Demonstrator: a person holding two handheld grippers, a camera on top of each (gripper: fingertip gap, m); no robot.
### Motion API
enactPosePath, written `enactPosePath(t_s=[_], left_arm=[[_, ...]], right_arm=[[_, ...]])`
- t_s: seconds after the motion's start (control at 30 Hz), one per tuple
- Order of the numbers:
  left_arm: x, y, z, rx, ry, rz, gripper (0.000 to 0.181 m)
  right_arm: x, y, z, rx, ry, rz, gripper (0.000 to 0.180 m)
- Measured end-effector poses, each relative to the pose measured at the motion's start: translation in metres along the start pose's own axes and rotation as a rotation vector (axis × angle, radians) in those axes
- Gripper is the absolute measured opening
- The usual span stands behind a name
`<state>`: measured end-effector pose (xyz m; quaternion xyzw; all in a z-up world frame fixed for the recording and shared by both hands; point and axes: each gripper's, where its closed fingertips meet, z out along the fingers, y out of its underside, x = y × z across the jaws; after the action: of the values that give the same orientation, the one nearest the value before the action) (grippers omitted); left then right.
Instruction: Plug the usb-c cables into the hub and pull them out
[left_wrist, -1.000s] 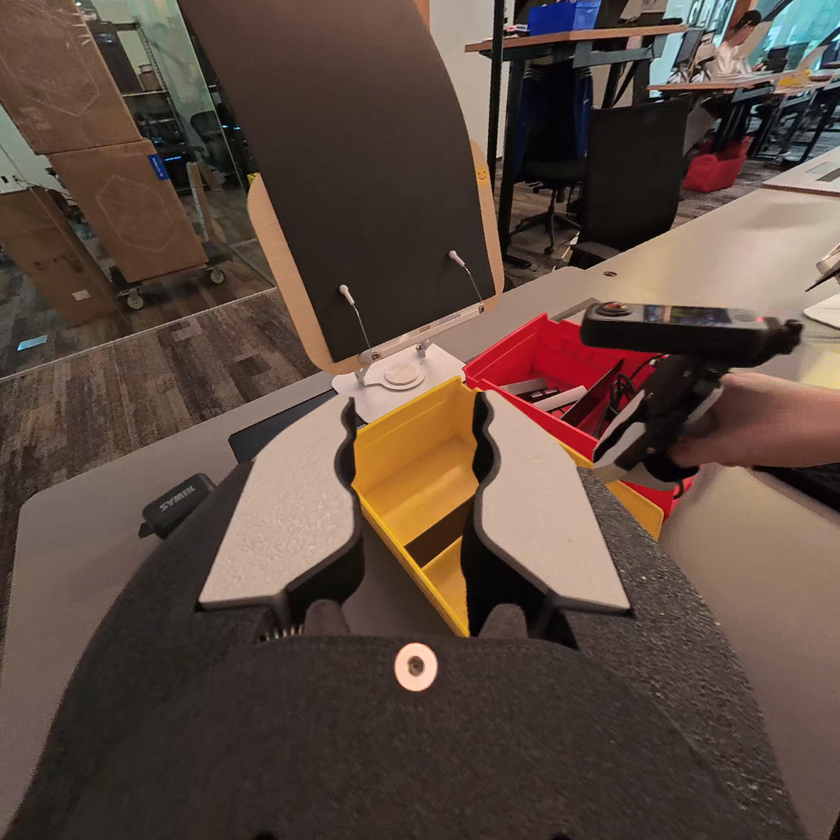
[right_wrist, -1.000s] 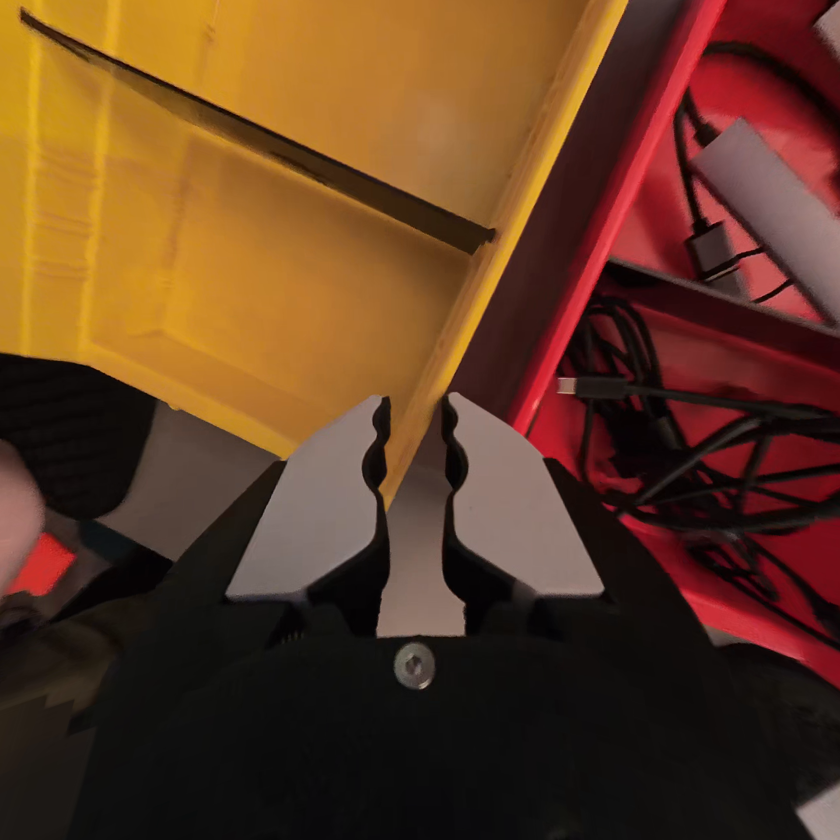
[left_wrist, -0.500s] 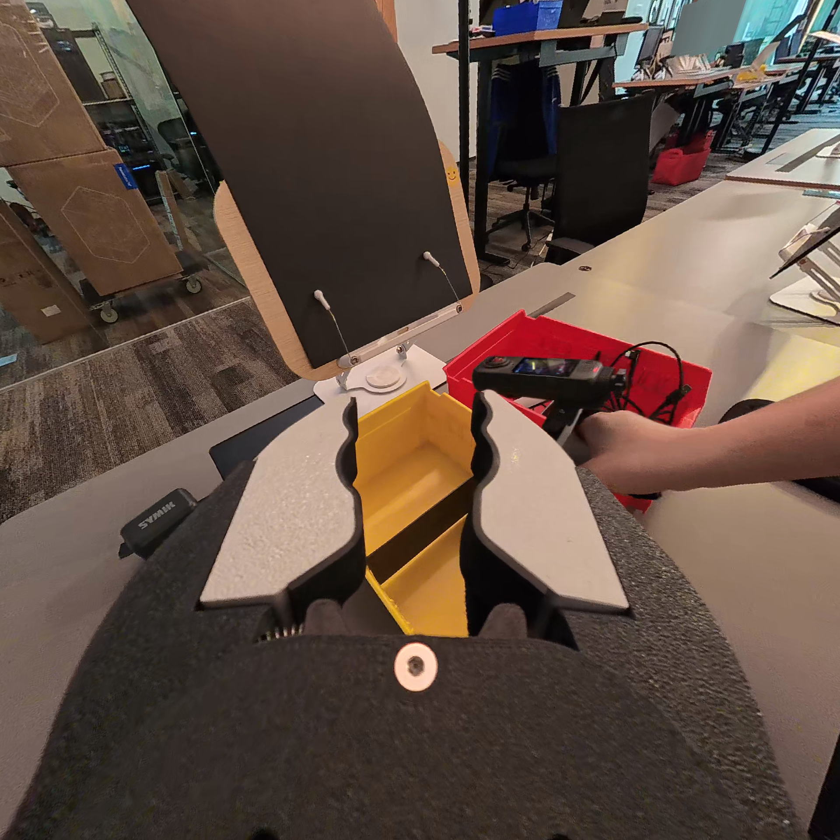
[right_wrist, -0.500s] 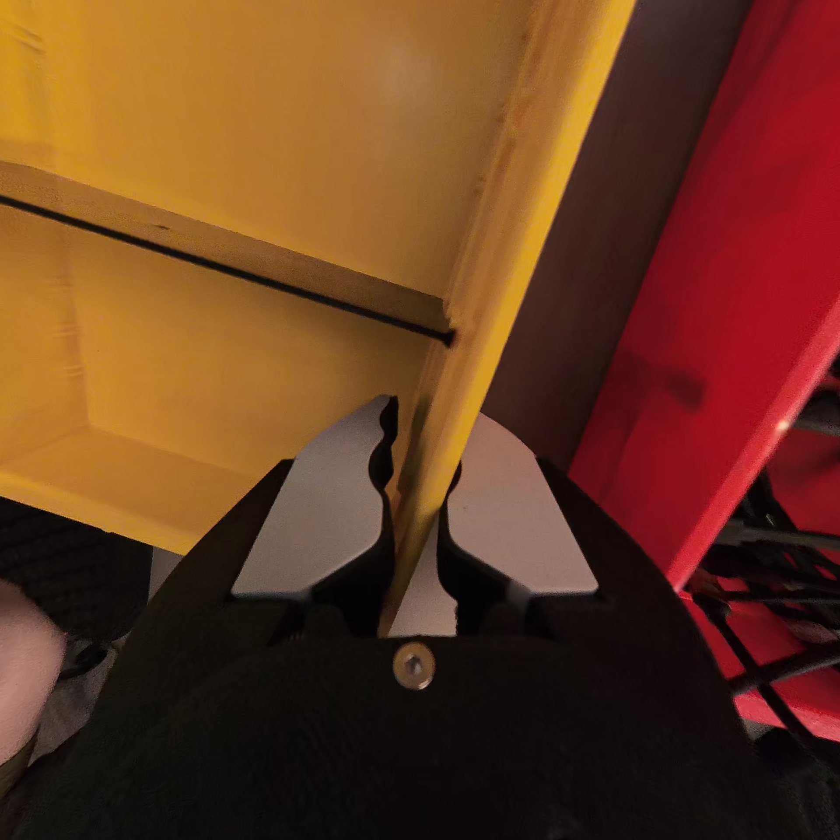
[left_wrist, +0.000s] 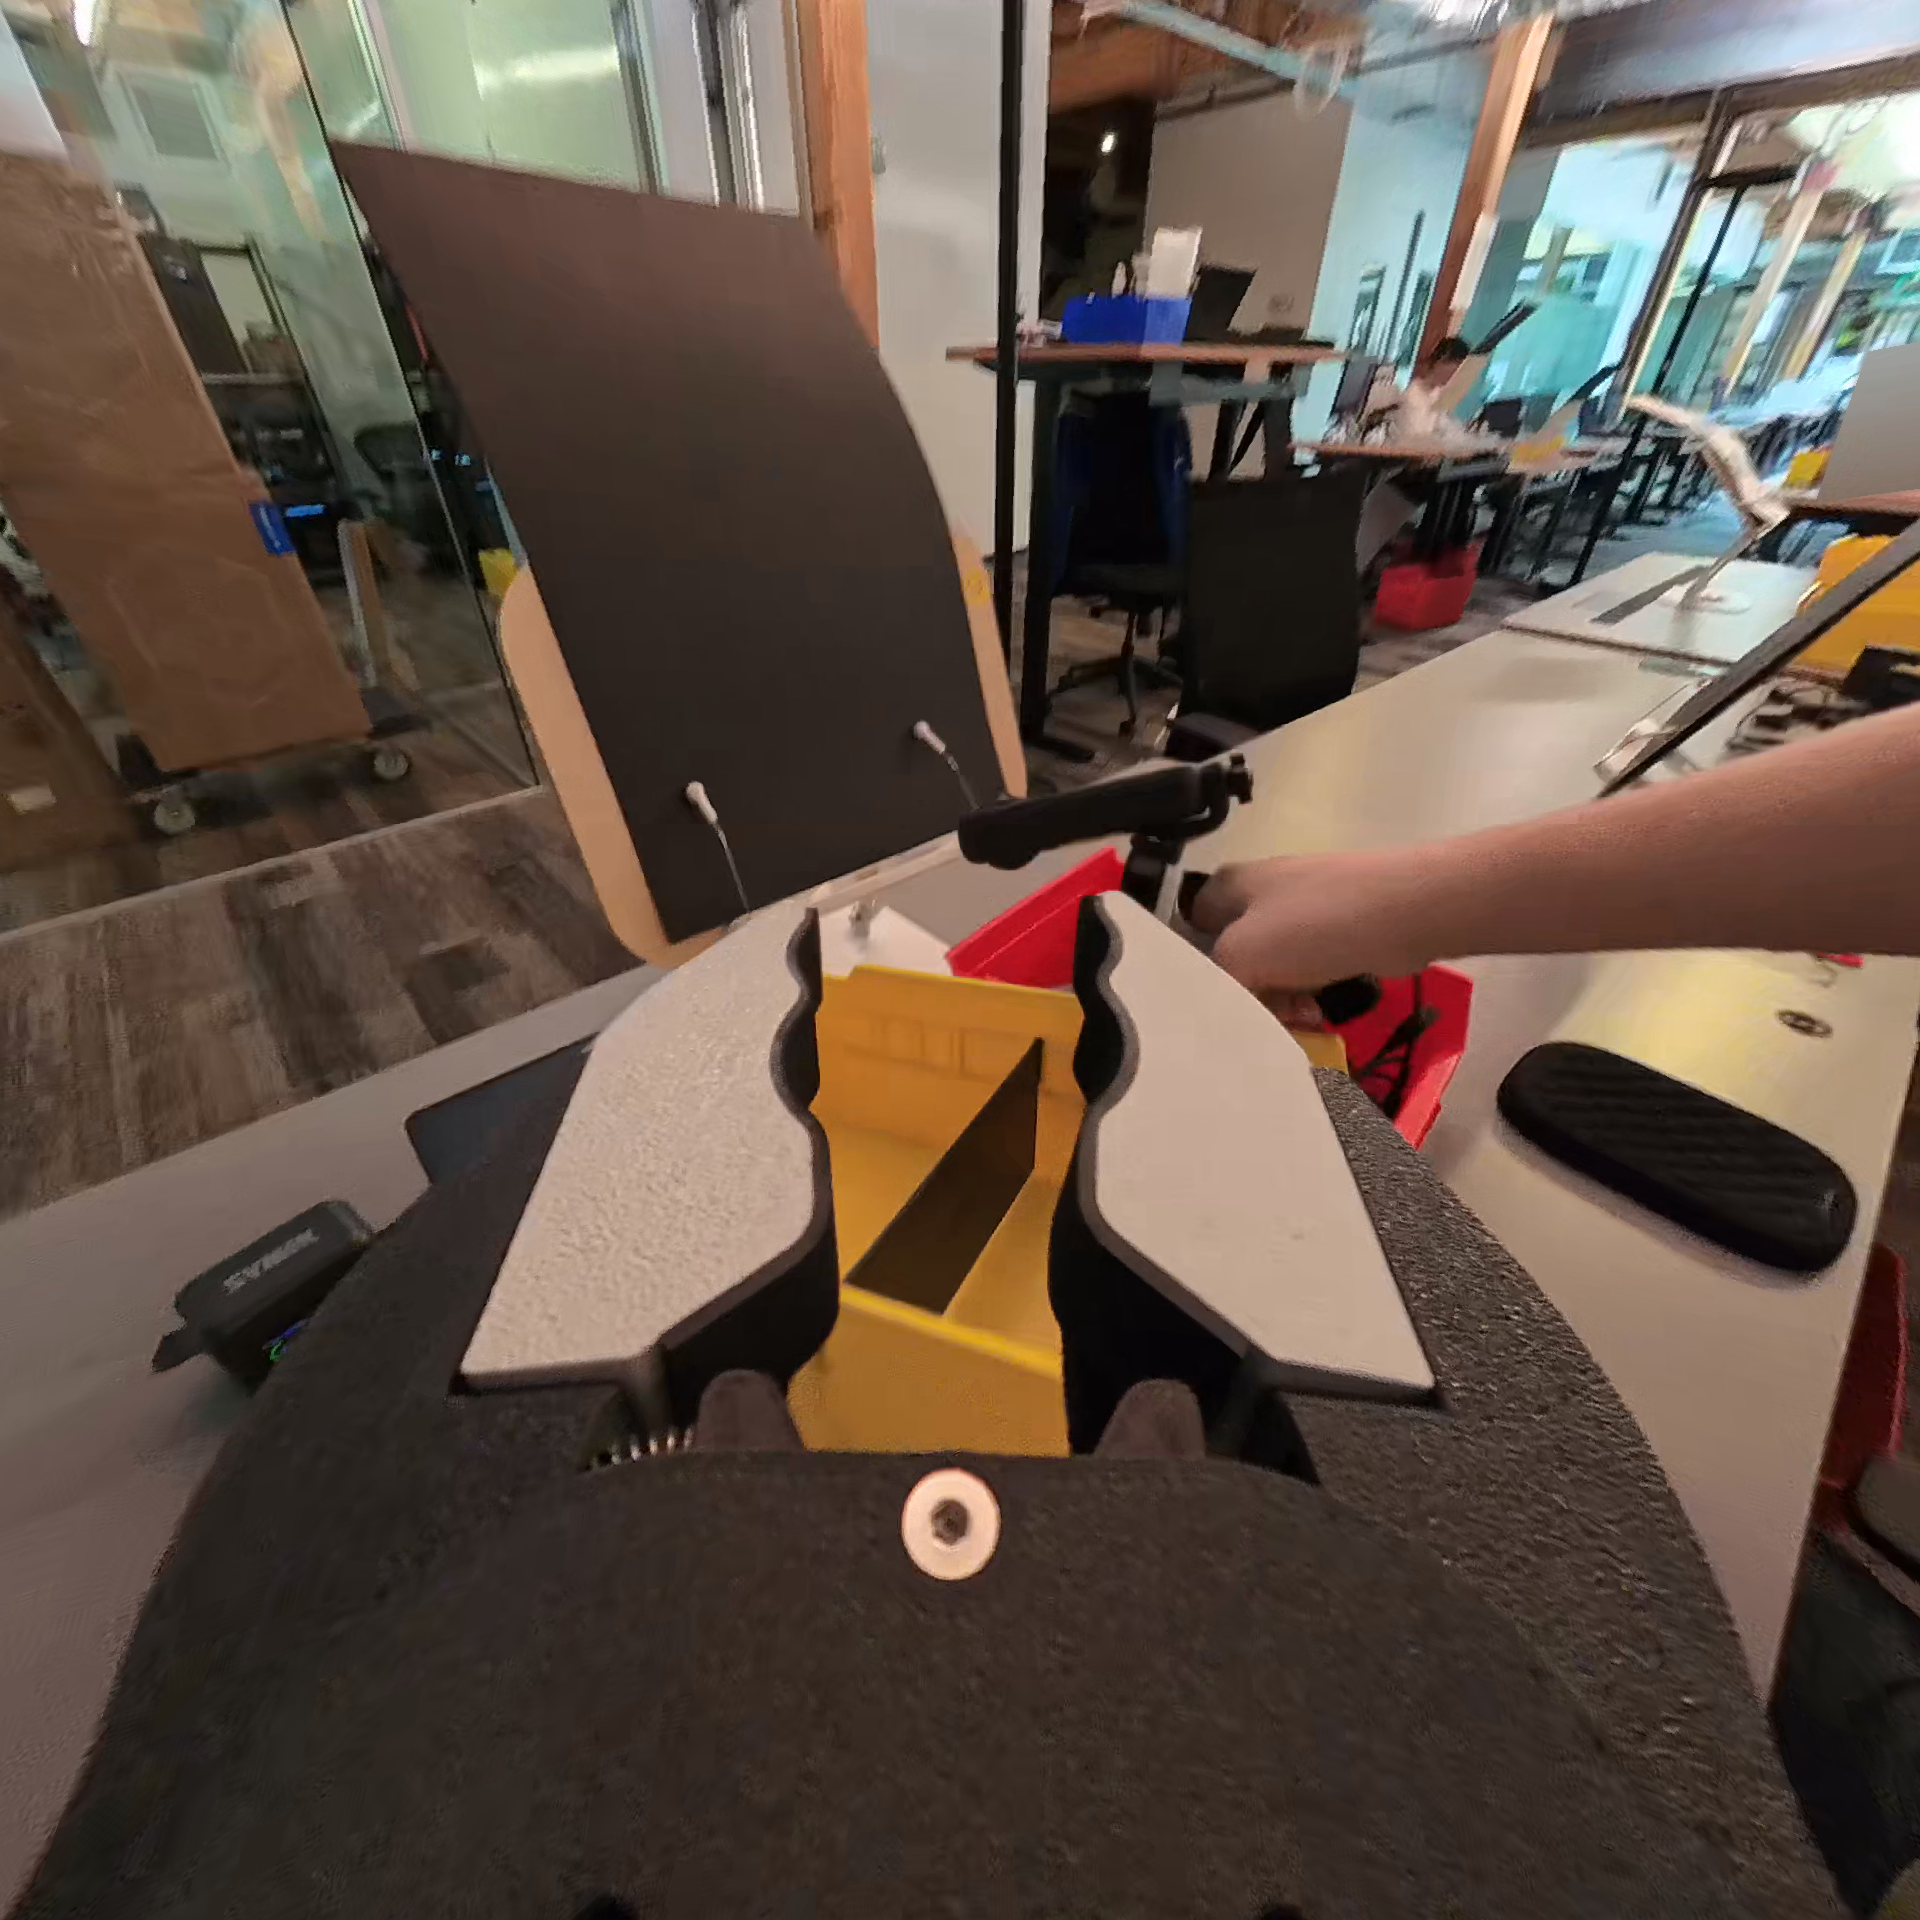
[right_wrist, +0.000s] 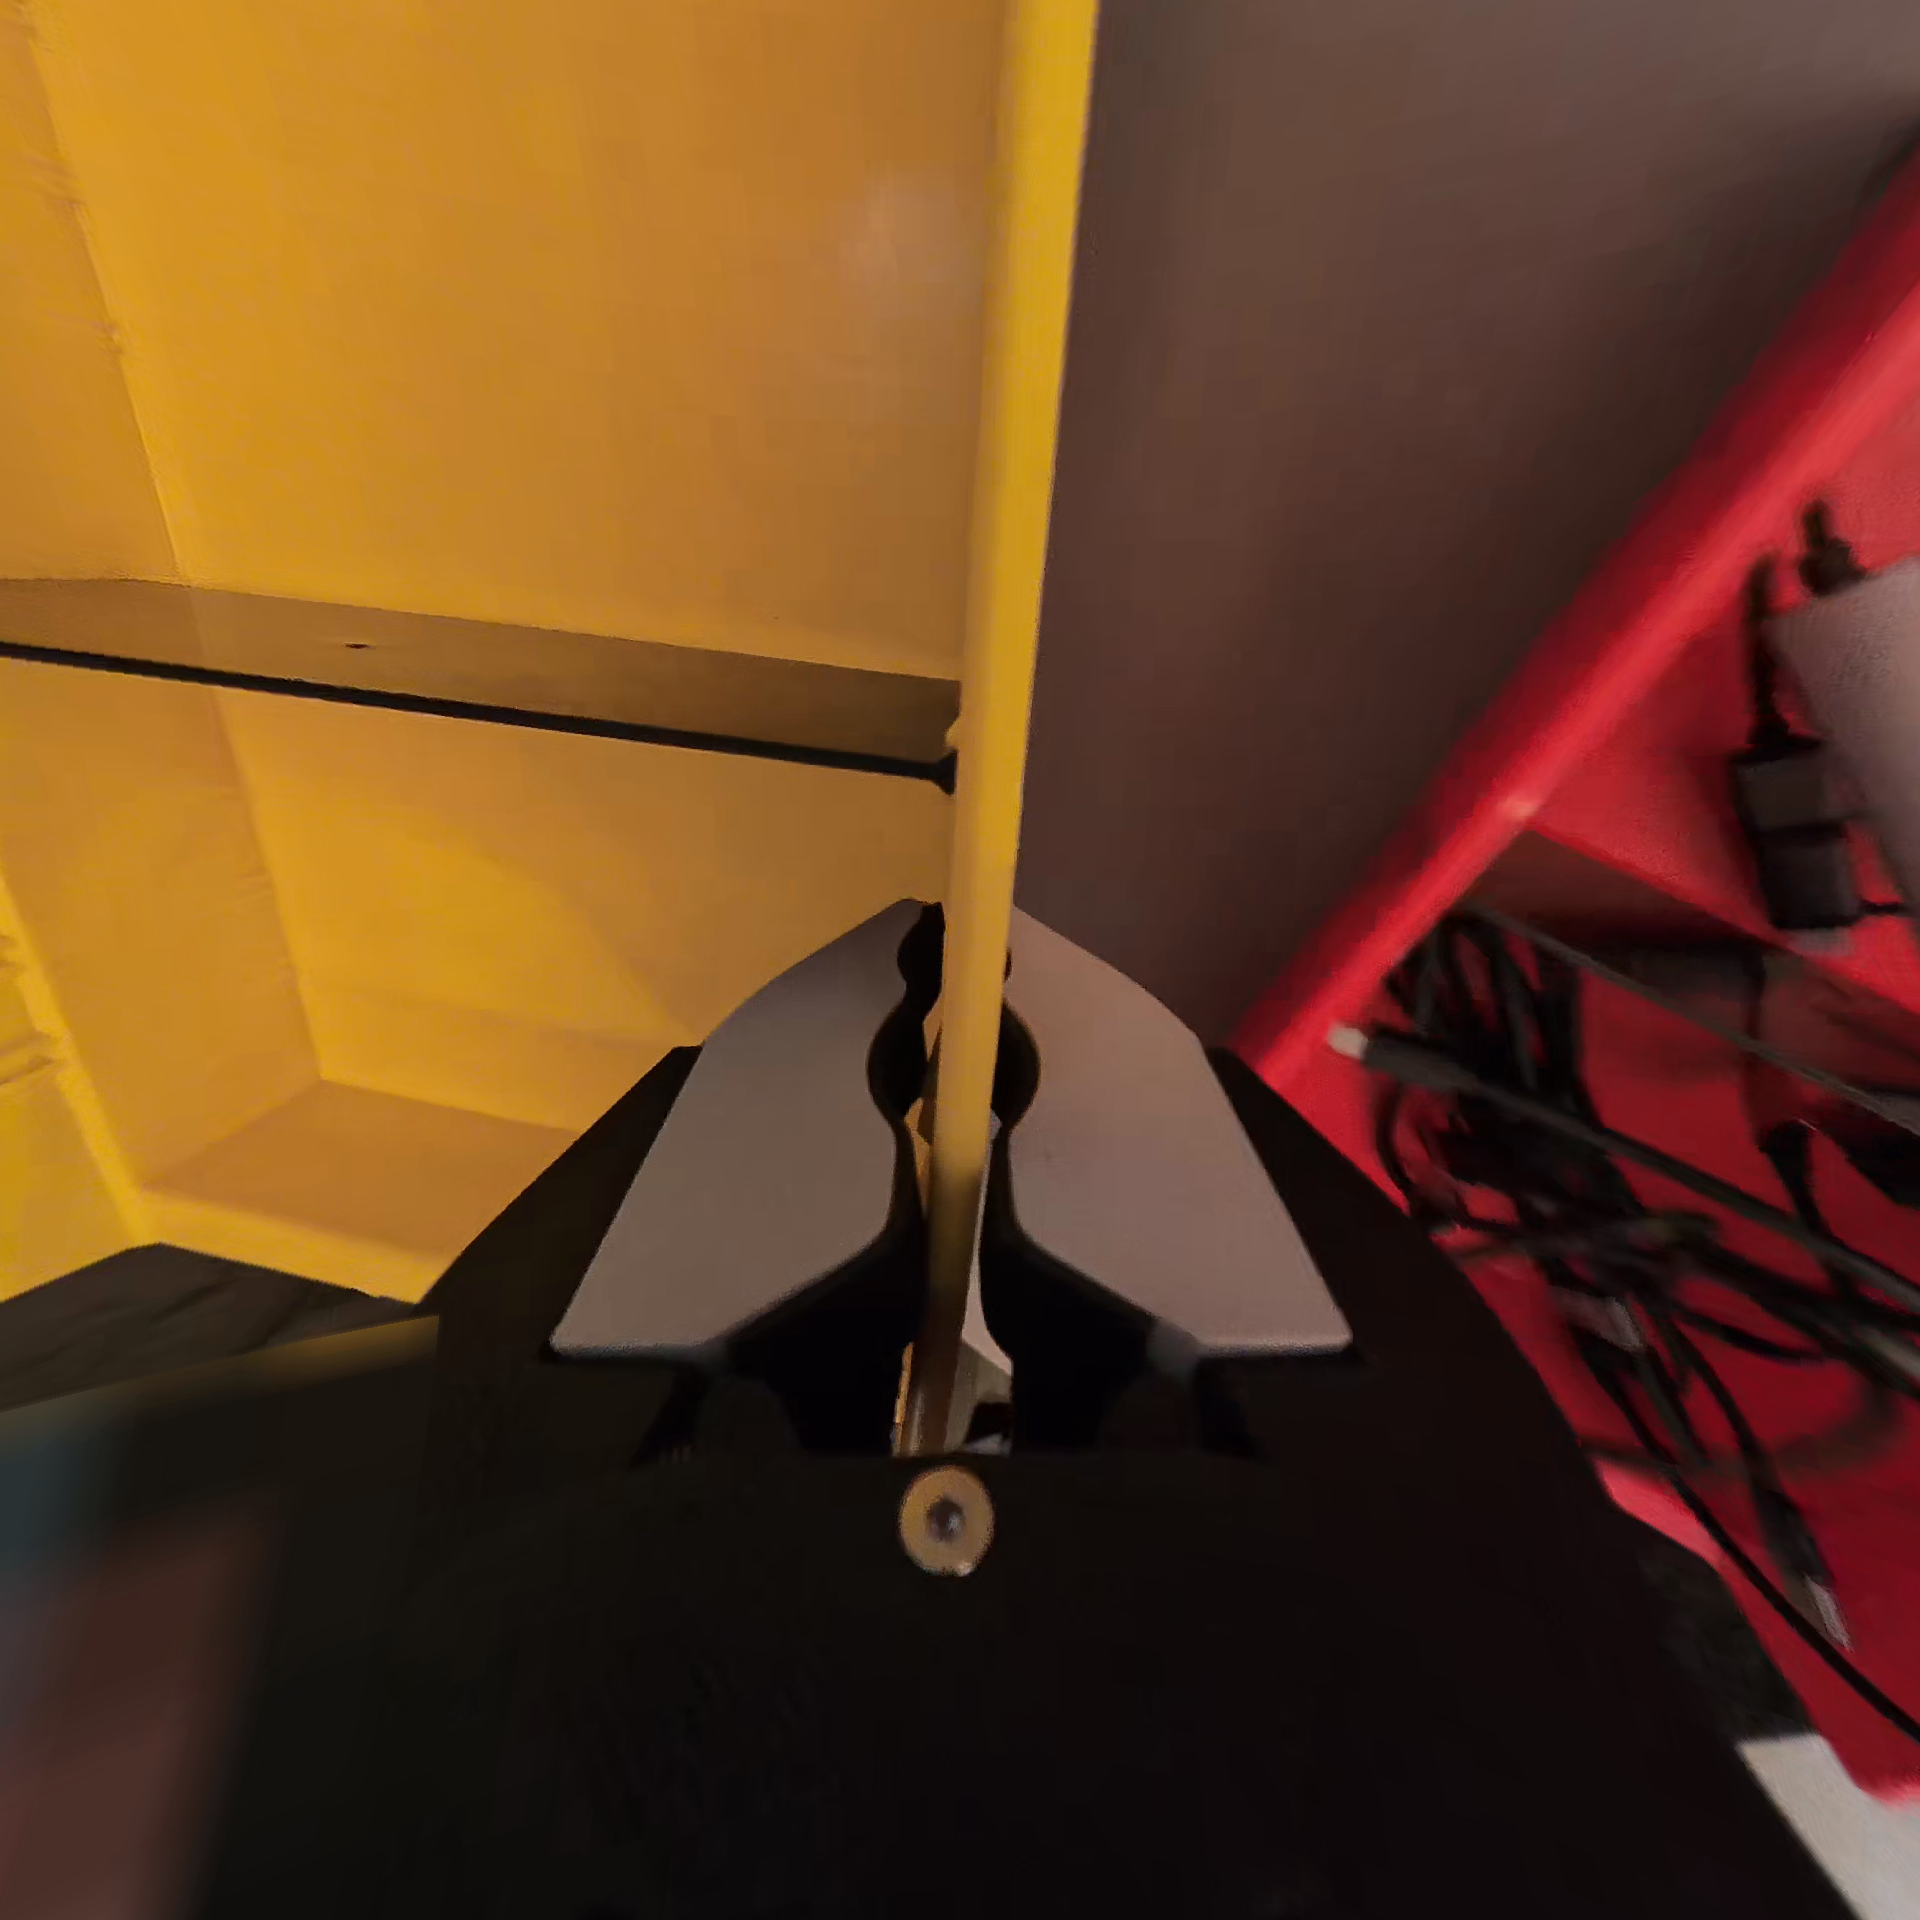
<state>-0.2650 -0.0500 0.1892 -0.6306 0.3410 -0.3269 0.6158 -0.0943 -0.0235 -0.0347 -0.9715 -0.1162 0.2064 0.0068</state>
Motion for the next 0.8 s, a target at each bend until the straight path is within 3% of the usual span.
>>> enactPosePath(t_s=[0.2,0.4,0.53,0.73,0.8], left_arm=[[0.029,0.003,0.008,-0.019,0.091,0.012,0.048],[0.058,0.066,0.082,-0.275,0.246,-0.065,0.052],[0.097,0.115,0.130,-0.407,0.385,-0.172,0.040],[0.097,0.199,0.197,-0.715,0.290,-0.230,0.050],[0.090,0.221,0.214,-0.838,0.242,-0.223,0.045]], right_arm=[[0.071,0.040,-0.135,0.164,0.036,0.025,0.007],[0.216,0.134,-0.242,0.346,0.173,0.281,0.006],[0.307,0.195,-0.246,0.422,0.221,0.454,0.007],[0.399,0.249,-0.198,0.411,0.243,0.558,0.007],[0.420,0.256,-0.178,0.402,0.244,0.577,0.007]])
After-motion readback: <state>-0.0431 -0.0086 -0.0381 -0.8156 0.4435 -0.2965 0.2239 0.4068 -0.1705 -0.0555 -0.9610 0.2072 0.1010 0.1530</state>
